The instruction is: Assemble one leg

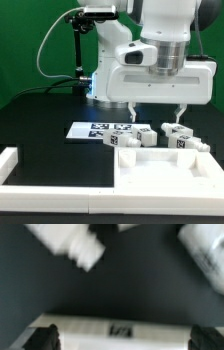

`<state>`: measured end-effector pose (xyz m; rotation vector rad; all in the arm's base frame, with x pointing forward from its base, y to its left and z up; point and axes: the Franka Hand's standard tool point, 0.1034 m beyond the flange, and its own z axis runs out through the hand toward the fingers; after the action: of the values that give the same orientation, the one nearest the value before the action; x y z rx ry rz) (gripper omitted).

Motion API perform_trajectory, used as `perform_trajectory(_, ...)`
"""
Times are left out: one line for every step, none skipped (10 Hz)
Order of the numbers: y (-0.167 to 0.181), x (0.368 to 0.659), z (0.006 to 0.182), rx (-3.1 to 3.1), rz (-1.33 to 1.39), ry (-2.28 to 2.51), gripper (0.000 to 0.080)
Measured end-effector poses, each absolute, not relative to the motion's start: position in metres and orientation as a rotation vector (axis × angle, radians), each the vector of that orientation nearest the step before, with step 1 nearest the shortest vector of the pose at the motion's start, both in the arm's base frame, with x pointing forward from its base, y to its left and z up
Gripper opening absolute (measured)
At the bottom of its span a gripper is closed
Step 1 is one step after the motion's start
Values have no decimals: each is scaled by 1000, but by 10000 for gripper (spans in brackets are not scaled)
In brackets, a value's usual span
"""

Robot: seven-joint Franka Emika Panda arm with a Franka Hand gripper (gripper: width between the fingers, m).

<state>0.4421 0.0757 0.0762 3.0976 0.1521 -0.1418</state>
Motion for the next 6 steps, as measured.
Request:
perform_trajectory(87,431,78,3093,-124,201,649)
perform_trajectory(83,435,77,3097,-128,198,649)
perform_trajectory(81,436,76,3096,-129,191,649)
perform_trajectory(82,435,75,3094,-131,235,649)
perform_trajectory(82,434,72,3087,-134,269,649)
perform_trajectory(90,435,74,3040,-96,425,649)
